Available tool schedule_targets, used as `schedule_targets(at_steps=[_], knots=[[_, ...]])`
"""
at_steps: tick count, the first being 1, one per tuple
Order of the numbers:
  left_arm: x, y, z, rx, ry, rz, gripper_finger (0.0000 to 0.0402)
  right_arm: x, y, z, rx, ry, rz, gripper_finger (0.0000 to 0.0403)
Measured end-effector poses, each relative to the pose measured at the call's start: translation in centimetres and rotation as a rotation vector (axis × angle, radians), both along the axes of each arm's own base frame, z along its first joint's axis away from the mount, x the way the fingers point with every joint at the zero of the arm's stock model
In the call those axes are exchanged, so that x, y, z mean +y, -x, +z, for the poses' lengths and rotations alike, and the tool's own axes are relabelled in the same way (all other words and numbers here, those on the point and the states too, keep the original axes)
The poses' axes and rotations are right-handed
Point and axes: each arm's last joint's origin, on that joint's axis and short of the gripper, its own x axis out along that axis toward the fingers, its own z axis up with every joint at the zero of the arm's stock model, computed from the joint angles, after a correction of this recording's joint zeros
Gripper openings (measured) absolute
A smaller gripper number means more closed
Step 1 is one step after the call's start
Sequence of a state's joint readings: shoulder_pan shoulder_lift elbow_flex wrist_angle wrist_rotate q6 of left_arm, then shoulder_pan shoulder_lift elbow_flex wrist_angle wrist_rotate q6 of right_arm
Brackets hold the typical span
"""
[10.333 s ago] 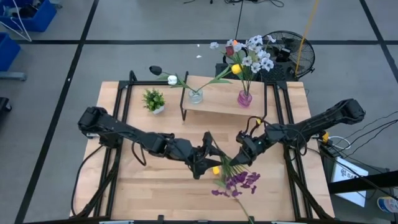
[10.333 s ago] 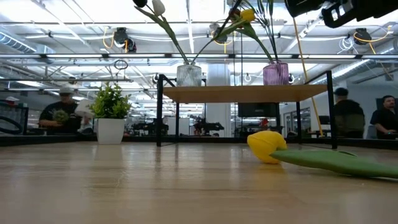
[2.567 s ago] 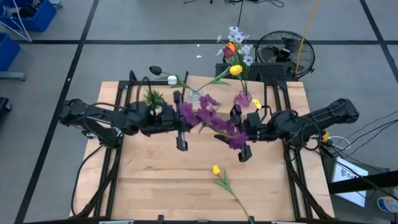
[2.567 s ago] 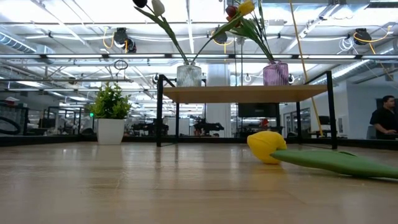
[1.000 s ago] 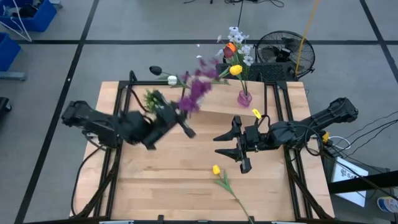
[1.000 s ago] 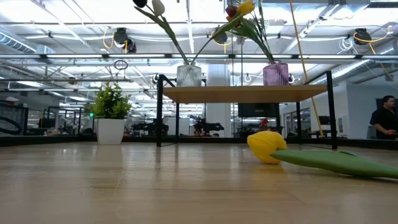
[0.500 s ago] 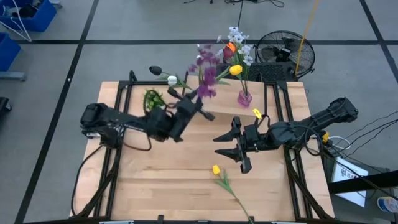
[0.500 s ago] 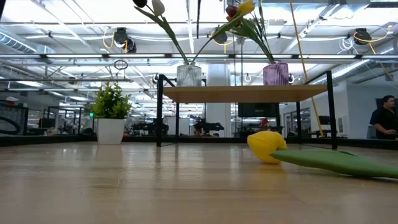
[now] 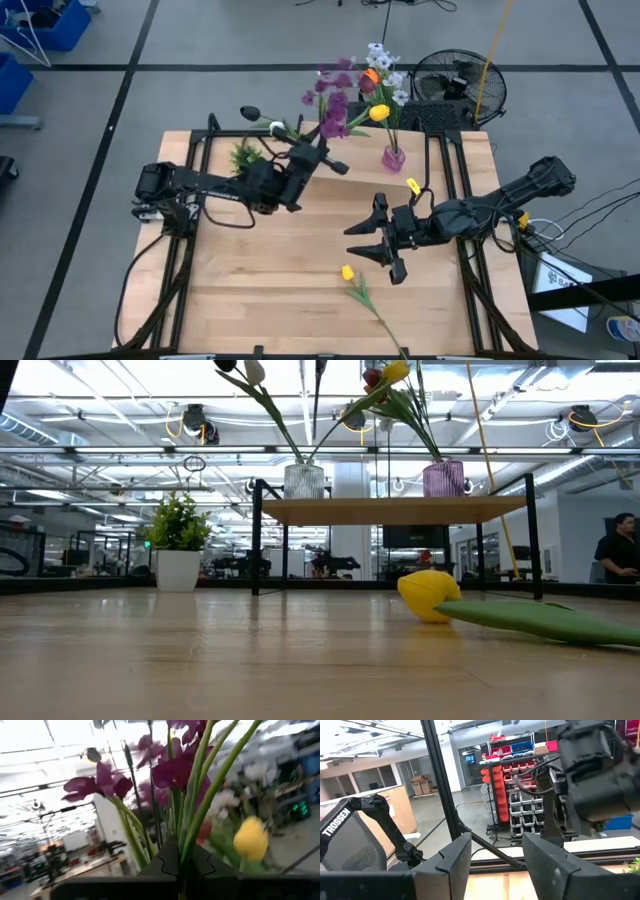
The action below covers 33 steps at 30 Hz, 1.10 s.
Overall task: Pick and place flowers into a vace then onto a shelf
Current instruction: Put the purple flower into the transparent vase
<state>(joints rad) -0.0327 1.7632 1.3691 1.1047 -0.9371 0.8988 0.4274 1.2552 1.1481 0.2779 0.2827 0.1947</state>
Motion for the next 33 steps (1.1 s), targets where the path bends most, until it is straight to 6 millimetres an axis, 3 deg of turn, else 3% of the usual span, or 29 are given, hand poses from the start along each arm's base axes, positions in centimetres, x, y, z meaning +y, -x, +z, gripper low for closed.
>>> schedule_targets(at_steps=[23, 33], knots=[[2.2, -0.5, -0.9, 0.079, -0.002, 0.054, 0.0003, -0.2, -0.1, 0.0, 0.000, 0.005, -0.012, 0.0171], [2.9, -1.7, -2.8, 0.147, 0.065, 0.034, 0.0003, -0.3, -0.1, 0.0, 0.000, 0.005, -0.017, 0.0171]])
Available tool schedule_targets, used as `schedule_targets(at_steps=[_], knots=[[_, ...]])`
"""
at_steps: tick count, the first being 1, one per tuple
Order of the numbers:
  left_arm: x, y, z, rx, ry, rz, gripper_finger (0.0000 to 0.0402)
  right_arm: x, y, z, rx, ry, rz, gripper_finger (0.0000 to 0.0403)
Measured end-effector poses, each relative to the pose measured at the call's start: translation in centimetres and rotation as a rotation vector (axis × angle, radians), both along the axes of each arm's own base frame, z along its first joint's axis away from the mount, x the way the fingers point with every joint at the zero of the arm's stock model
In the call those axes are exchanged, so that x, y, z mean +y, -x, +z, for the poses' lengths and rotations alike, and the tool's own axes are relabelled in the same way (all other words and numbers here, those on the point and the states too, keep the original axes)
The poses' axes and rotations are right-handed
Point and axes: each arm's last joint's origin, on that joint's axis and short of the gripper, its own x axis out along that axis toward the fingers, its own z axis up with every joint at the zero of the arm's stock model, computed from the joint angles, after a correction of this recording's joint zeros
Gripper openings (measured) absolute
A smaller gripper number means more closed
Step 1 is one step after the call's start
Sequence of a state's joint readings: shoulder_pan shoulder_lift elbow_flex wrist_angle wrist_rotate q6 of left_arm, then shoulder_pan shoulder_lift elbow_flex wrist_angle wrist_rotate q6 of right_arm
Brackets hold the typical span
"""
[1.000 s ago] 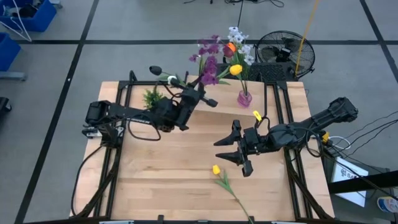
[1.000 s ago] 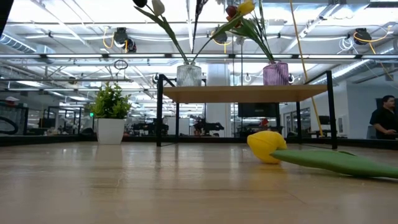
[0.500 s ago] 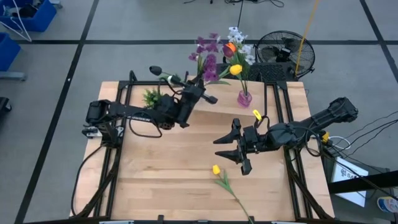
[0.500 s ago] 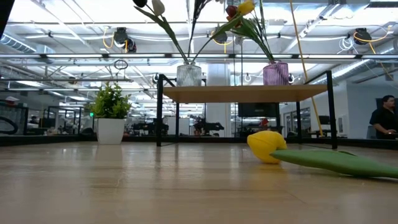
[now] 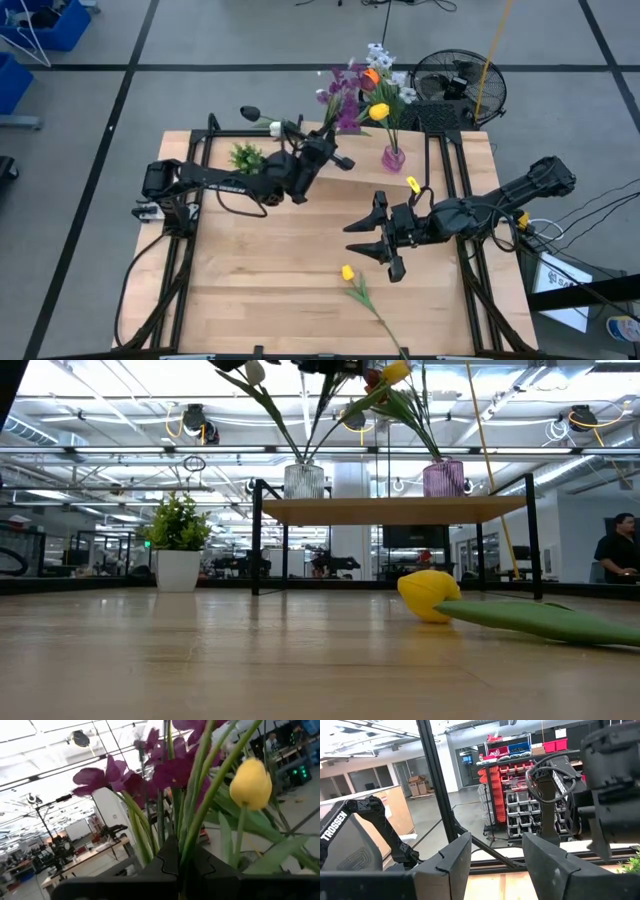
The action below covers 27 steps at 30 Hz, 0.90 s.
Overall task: Pick and place flowers into a vace then onto a shelf
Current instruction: Put the purple flower into the transparent vase
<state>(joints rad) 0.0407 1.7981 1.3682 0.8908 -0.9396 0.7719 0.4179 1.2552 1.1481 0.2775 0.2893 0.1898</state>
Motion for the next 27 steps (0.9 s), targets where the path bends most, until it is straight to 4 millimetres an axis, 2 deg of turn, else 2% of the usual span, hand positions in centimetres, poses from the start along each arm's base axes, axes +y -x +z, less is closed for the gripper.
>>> schedule_targets(at_steps=[7, 16, 27], knots=[[-0.3, -0.4, -1.0, -0.005, 0.068, 0.008, 0.0014, 0.0, 0.0, 0.0, 0.002, 0.001, -0.002, 0.0171], [-0.1, -0.5, -2.3, 0.081, 0.146, 0.140, 0.0043, 0.0, 0.0, 0.0, 0.003, 0.001, -0.001, 0.0171], [-0.2, -0.3, -1.9, 0.058, 0.153, 0.132, 0.0046, 0.0, 0.0, 0.0, 0.003, -0.002, 0.005, 0.0171]])
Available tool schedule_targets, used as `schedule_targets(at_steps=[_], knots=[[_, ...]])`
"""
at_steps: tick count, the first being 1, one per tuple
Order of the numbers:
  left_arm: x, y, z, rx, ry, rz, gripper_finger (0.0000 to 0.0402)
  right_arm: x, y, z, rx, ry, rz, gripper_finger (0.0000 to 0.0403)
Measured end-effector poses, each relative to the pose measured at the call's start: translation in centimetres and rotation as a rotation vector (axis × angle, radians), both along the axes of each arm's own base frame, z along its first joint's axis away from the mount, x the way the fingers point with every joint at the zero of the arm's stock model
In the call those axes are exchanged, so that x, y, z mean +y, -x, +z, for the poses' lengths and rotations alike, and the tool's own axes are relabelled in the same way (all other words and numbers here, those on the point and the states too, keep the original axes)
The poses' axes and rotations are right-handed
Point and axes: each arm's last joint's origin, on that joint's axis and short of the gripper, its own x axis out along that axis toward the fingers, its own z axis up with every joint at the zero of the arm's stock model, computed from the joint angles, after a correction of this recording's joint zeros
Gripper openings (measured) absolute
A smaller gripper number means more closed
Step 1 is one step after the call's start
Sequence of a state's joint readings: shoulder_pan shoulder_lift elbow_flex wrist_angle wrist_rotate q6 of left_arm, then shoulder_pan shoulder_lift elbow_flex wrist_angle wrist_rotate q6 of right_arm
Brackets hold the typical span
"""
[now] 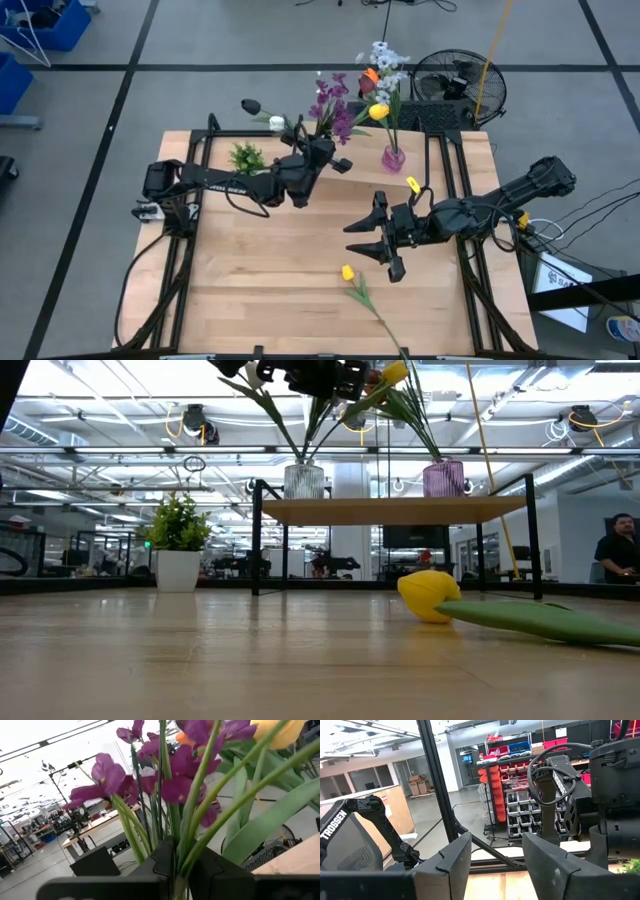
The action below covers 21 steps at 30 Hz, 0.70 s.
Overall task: Pick and place flowers into a vace then onto a shelf
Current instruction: Put the purple flower into the transparent vase
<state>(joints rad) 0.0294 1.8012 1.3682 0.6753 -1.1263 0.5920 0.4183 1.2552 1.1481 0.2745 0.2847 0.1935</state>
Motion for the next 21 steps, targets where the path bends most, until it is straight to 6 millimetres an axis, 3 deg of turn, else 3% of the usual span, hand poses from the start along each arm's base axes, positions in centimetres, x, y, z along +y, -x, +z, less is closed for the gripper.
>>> schedule_targets(at_steps=[16, 21], knots=[[-0.5, -0.1, -0.7, -0.066, 0.072, -0.031, 0.0047, 0.1, 0.0, 0.0, -0.002, -0.005, 0.006, 0.0171], [-1.0, -0.2, -1.3, -0.008, 0.086, -0.040, 0.0047, 0.1, 0.0, -0.2, 0.023, 0.007, 0.008, 0.0171]])
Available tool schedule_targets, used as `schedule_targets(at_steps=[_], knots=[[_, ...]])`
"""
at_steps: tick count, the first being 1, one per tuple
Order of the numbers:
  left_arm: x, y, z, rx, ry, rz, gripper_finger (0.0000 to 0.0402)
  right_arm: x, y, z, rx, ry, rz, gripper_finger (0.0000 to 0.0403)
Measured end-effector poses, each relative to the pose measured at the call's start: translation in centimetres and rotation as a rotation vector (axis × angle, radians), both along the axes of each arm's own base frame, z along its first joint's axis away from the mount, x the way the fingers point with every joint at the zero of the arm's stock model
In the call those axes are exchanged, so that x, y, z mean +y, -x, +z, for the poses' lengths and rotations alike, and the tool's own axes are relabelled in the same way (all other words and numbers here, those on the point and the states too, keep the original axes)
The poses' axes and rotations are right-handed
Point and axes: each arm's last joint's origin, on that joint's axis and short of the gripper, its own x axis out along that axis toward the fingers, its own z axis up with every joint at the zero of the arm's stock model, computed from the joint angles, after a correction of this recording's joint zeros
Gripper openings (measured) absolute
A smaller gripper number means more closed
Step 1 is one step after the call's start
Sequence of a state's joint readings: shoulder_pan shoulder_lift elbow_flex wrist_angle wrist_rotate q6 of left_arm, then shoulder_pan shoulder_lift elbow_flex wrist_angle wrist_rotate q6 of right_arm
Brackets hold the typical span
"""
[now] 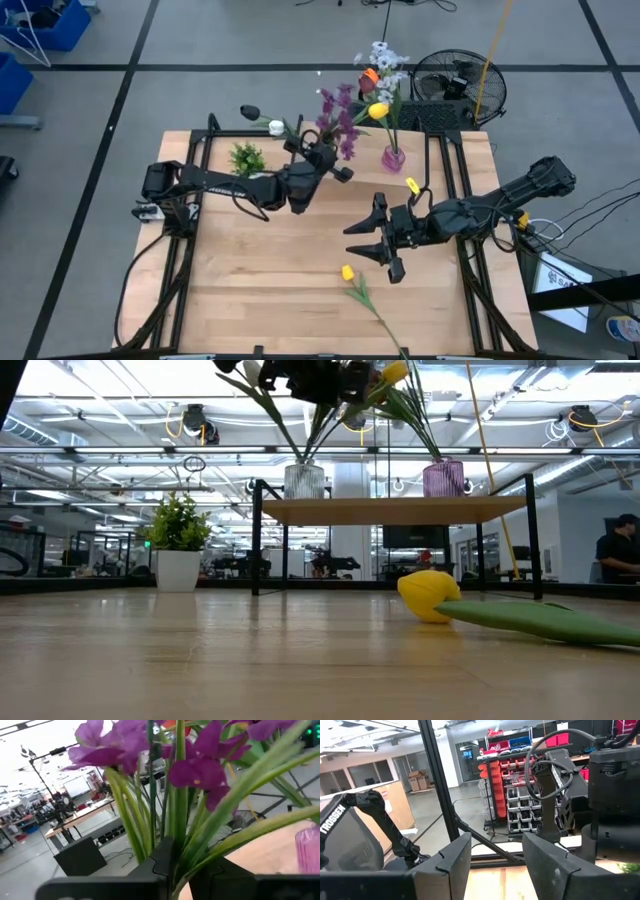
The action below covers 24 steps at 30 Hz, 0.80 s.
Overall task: Pick and place flowers into a vace then onto a shelf
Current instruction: Put the purple flower into the transparent vase
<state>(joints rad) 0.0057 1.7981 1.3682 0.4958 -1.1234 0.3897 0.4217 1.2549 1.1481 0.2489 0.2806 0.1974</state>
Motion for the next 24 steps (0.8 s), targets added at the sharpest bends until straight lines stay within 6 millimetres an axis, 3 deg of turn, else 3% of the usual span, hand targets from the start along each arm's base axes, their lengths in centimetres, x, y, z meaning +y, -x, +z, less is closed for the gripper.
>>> schedule_targets(at_steps=[5, 10, 17, 24], knots=[[-0.7, 0.0, 0.5, -0.055, 0.001, -0.004, 0.0075, 0.1, 0.0, 0.0, -0.003, 0.012, 0.055, 0.0171], [-1.9, 0.3, 1.1, -0.011, -0.029, -0.032, 0.0131, 0.1, 0.0, 0.0, -0.005, 0.023, 0.047, 0.0171], [-1.8, 0.5, 1.0, 0.033, -0.038, 0.033, 0.0212, 0.1, 0.0, 0.0, -0.011, 0.062, 0.044, 0.0171], [-3.9, 0.9, 1.5, 0.227, -0.111, 0.124, 0.0251, 0.1, 0.0, 0.0, -0.011, 0.062, 0.043, 0.0171]])
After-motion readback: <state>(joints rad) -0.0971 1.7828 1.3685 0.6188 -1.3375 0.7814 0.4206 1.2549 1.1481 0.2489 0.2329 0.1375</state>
